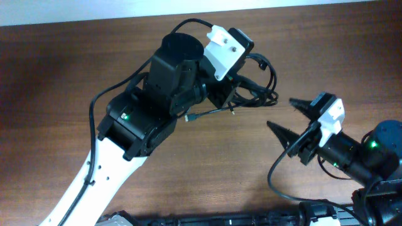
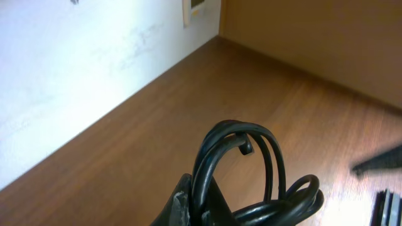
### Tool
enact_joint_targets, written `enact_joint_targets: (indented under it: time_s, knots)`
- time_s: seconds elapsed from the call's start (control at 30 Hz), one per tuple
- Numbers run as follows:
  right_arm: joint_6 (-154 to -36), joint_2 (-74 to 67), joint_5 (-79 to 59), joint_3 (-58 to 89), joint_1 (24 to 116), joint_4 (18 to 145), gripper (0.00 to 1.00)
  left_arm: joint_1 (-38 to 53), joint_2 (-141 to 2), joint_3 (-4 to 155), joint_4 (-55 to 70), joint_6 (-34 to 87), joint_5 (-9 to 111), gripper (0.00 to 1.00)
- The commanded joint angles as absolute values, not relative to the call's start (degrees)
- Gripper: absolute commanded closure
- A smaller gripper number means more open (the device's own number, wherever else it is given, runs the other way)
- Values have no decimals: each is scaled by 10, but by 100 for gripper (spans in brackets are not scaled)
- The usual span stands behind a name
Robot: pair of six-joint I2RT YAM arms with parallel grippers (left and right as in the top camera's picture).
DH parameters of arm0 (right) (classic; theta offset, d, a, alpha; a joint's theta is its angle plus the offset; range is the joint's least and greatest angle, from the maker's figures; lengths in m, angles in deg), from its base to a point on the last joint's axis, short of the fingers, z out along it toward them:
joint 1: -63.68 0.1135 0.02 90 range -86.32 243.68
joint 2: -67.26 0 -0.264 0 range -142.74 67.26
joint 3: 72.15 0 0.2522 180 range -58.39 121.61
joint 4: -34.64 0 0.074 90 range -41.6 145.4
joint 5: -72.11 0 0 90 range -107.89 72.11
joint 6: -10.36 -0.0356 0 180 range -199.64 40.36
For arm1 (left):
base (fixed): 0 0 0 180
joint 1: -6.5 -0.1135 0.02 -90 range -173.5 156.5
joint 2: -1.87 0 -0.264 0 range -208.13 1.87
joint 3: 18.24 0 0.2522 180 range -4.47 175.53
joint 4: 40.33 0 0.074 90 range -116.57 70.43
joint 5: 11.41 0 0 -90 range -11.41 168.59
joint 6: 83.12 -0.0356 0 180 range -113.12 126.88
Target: Untangle cables
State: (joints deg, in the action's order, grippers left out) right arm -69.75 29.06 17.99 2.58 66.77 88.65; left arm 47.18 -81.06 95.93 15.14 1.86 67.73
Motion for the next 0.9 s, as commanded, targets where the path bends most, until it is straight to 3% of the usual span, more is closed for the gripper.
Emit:
enact_joint_targets:
  time_s: [0.0, 0.17, 0.33, 0.87]
  knots:
    - [-761, 294, 122, 34, 670, 862, 30, 469, -809, 966, 172, -24, 683, 100]
    - [-761, 294, 122, 34, 670, 831, 27, 470, -809, 966, 190, -83, 633, 100]
    - [-761, 294, 117, 34, 670, 832, 23, 470, -809, 966, 192, -152, 470, 100]
    - [-761, 273, -40, 34, 670, 907, 22, 469, -809, 966, 190, -201, 314, 100]
